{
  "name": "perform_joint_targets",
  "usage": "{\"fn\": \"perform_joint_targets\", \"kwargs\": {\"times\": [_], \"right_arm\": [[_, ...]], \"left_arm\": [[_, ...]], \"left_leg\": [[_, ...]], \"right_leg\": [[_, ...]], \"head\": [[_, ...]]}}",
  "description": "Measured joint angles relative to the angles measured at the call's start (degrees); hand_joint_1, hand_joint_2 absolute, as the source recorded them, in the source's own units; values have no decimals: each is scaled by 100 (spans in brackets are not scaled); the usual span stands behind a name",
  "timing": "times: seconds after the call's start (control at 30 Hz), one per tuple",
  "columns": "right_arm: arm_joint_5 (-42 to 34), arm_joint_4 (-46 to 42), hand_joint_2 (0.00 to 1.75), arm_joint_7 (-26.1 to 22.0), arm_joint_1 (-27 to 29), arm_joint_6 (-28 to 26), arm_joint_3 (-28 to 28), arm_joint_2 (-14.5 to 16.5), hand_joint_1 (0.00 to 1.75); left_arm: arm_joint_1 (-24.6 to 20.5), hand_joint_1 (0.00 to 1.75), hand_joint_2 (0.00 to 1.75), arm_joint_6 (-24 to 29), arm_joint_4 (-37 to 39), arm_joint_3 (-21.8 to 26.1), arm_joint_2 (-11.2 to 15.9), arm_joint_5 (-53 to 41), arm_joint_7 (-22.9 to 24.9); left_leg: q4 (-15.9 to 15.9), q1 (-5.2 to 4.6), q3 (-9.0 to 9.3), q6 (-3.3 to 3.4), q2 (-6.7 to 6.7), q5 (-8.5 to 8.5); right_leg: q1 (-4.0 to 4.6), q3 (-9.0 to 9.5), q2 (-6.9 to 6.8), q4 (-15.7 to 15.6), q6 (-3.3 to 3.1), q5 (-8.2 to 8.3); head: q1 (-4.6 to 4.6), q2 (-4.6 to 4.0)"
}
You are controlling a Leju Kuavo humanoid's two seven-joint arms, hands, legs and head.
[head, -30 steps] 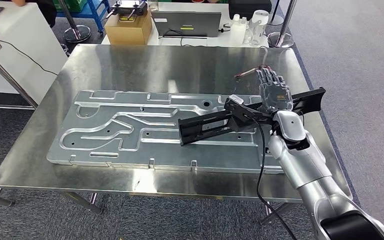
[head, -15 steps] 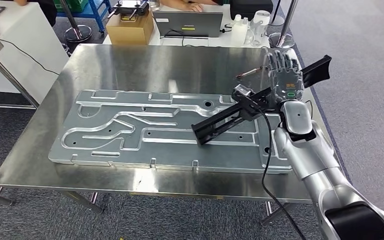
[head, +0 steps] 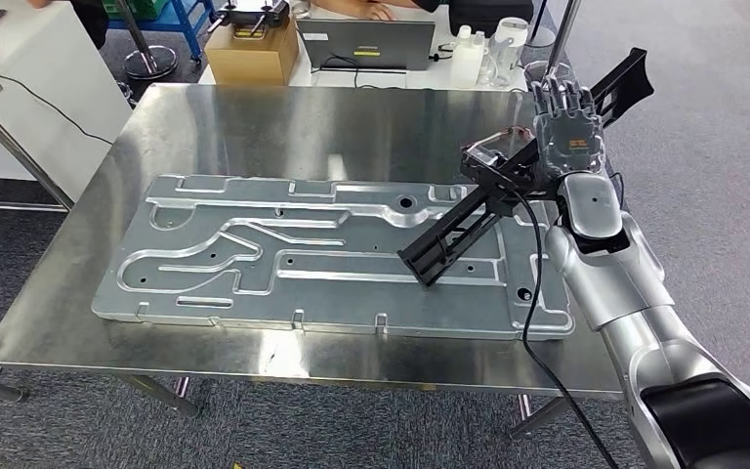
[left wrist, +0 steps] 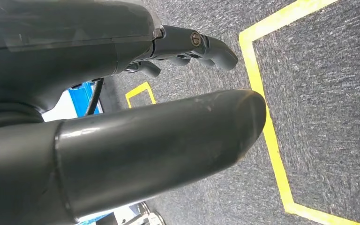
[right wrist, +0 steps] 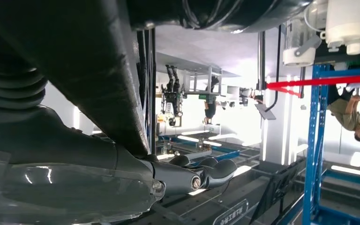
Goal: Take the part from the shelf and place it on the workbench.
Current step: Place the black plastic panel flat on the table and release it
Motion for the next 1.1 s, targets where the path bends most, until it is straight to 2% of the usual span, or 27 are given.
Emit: {"fn": "perform_joint_targets", "kwargs": {"times": [0.2,0.53,0.7,0.9,1.1], "right_arm": [[-241,-129,0,-67,9,229,80,0,0],[-779,-1660,0,-67,948,336,116,-98,0],[-945,-1712,0,-54,974,303,-7,-181,0],[-1587,-1531,0,-226,918,297,-281,-184,0],[-1668,-1338,0,-280,930,472,-309,-176,0]], "left_arm": [[-3,0,0,-23,8,6,0,0,-55],[10,0,0,-80,9,13,-23,0,-64],[13,0,0,-74,9,11,-24,0,-55],[11,0,0,-64,9,11,-24,1,-54],[4,0,0,-75,7,21,-32,51,-56]], "left_leg": [[0,0,-6,0,0,0],[0,0,-7,0,-2,-1],[1,0,-16,0,-2,-1],[1,0,-18,0,-2,-1],[1,0,-14,0,-3,-1]], "right_leg": [[1,-10,-1,-1,0,0],[7,-25,-2,-1,2,-5],[3,-23,-1,-2,3,-4],[2,-23,-5,-1,4,-4],[4,-26,-4,-1,3,-5]], "head": [[0,1],[0,-1],[0,-1],[0,0],[0,-1]]}}
